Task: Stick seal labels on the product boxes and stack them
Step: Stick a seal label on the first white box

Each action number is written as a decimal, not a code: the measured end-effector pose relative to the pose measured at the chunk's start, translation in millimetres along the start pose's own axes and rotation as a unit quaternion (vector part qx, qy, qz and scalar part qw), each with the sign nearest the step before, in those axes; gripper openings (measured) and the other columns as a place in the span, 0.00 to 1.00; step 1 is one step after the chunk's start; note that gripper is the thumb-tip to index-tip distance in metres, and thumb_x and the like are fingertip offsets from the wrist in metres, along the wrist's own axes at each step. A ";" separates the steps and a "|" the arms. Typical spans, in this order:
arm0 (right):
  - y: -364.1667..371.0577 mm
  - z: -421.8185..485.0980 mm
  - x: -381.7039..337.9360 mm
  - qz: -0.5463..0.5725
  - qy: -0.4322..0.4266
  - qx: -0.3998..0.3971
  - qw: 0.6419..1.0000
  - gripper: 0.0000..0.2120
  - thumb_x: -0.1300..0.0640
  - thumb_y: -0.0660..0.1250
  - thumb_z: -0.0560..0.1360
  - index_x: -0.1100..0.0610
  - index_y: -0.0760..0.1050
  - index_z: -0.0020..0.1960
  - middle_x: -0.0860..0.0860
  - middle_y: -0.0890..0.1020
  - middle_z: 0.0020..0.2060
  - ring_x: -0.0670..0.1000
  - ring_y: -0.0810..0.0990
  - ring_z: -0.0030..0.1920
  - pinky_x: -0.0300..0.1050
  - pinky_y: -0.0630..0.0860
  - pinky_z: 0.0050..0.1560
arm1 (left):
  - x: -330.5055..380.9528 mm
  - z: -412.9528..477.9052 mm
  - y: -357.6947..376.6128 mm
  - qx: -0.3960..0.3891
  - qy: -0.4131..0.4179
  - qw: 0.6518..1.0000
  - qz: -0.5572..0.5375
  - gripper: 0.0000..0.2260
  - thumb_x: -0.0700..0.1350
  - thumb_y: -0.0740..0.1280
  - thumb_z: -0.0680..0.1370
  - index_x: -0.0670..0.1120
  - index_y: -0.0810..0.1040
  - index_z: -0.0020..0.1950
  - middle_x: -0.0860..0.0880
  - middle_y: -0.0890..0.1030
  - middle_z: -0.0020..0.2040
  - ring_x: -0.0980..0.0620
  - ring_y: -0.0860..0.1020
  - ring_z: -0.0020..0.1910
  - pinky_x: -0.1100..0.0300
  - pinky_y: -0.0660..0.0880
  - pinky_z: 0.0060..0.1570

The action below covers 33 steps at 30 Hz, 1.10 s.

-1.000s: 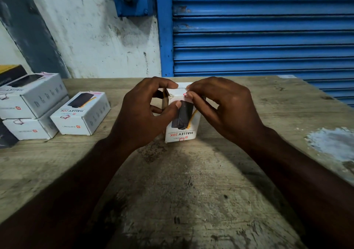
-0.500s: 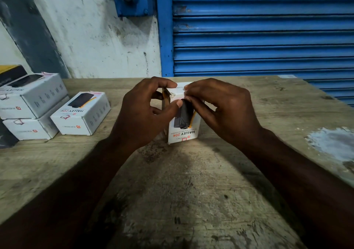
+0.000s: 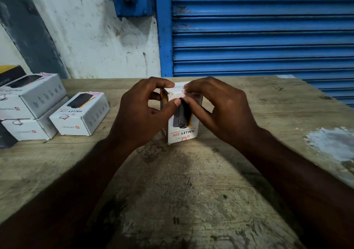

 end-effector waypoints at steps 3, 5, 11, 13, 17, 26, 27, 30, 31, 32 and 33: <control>1.5 -0.6 0.7 -0.002 -0.009 0.004 1.000 0.08 0.58 0.71 0.80 0.62 0.83 0.56 0.55 0.86 0.50 0.55 0.85 0.50 0.56 0.80 0.47 | -0.1 -0.4 0.6 0.001 -0.002 1.000 -0.002 0.15 0.47 0.74 0.76 0.48 0.79 0.61 0.55 0.79 0.57 0.61 0.80 0.52 0.70 0.76 0.34; 2.5 -1.7 1.6 0.004 -0.004 0.014 1.000 0.07 0.60 0.71 0.80 0.61 0.83 0.55 0.55 0.86 0.50 0.56 0.85 0.50 0.57 0.80 0.47 | 0.2 -0.7 0.9 0.003 0.002 1.000 0.001 0.15 0.46 0.74 0.76 0.48 0.79 0.61 0.54 0.79 0.57 0.60 0.80 0.52 0.69 0.76 0.34; 2.9 -1.4 -0.5 -0.014 0.000 0.021 1.000 0.07 0.60 0.70 0.80 0.61 0.83 0.56 0.54 0.86 0.50 0.55 0.85 0.49 0.56 0.80 0.47 | 1.2 -1.0 0.6 0.005 0.005 1.000 0.009 0.14 0.47 0.74 0.76 0.49 0.79 0.61 0.55 0.79 0.57 0.61 0.79 0.52 0.69 0.77 0.35; 3.5 -0.6 -1.7 -0.028 0.000 0.020 0.999 0.07 0.60 0.69 0.80 0.61 0.83 0.55 0.55 0.85 0.49 0.55 0.84 0.48 0.54 0.80 0.47 | 1.6 -1.1 0.7 0.007 0.004 1.000 0.012 0.14 0.48 0.74 0.76 0.49 0.79 0.61 0.55 0.79 0.57 0.61 0.80 0.52 0.69 0.77 0.35; 5.8 0.4 -2.7 -0.046 0.014 0.026 0.999 0.07 0.59 0.69 0.80 0.61 0.82 0.54 0.54 0.84 0.48 0.54 0.83 0.47 0.47 0.76 0.51 | 2.2 -0.7 1.0 0.009 0.002 1.000 0.010 0.14 0.50 0.73 0.76 0.50 0.80 0.61 0.55 0.79 0.57 0.60 0.80 0.51 0.70 0.76 0.35; 12.6 2.7 -4.2 -0.071 0.036 0.030 0.996 0.10 0.56 0.64 0.79 0.61 0.80 0.52 0.55 0.83 0.47 0.53 0.80 0.46 0.43 0.70 0.52 | 1.2 -0.7 1.6 0.014 0.002 1.000 0.014 0.14 0.50 0.74 0.76 0.50 0.80 0.60 0.54 0.80 0.56 0.60 0.81 0.50 0.70 0.76 0.34; 13.6 3.0 -4.1 -0.077 0.035 0.030 0.996 0.10 0.55 0.64 0.79 0.61 0.80 0.52 0.55 0.83 0.46 0.53 0.80 0.47 0.43 0.70 0.54 | 1.0 -0.7 1.6 0.014 0.003 1.000 0.015 0.14 0.50 0.74 0.76 0.50 0.80 0.60 0.55 0.80 0.56 0.60 0.81 0.50 0.70 0.76 0.34; 16.4 3.6 -3.9 -0.088 0.031 0.033 0.995 0.09 0.56 0.64 0.79 0.61 0.79 0.52 0.55 0.83 0.46 0.54 0.80 0.47 0.45 0.71 0.57 | 0.5 -1.0 1.6 0.016 0.004 1.000 0.017 0.14 0.51 0.73 0.76 0.50 0.80 0.60 0.55 0.80 0.56 0.59 0.81 0.50 0.70 0.75 0.34; 17.0 3.8 -3.8 -0.088 0.031 0.033 0.995 0.09 0.57 0.64 0.79 0.61 0.79 0.51 0.56 0.83 0.46 0.54 0.79 0.47 0.44 0.70 0.57 | 0.2 -1.0 1.7 0.016 0.004 1.000 0.016 0.14 0.51 0.73 0.76 0.50 0.80 0.60 0.55 0.80 0.56 0.59 0.81 0.50 0.70 0.75 0.34; 17.2 4.0 -4.0 -0.086 0.032 0.034 0.995 0.09 0.57 0.64 0.79 0.61 0.79 0.51 0.56 0.82 0.45 0.54 0.78 0.47 0.44 0.70 0.56 | 0.0 -0.8 1.6 0.016 0.004 1.000 0.015 0.14 0.51 0.73 0.76 0.50 0.80 0.60 0.55 0.80 0.56 0.59 0.81 0.50 0.70 0.75 0.34; 17.2 4.2 -4.5 -0.084 0.033 0.034 0.995 0.09 0.57 0.64 0.79 0.62 0.79 0.51 0.56 0.82 0.45 0.54 0.77 0.46 0.44 0.69 0.56 | -0.2 -0.7 1.5 0.015 0.004 1.000 0.015 0.14 0.51 0.73 0.76 0.50 0.80 0.60 0.55 0.80 0.56 0.59 0.81 0.50 0.71 0.74 0.34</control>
Point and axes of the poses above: each hand's wrist, its own z-axis towards the middle knuckle, its own y-axis out of the palm, x = y × z, the point moved 2 cm from there along z, towards the middle knuckle
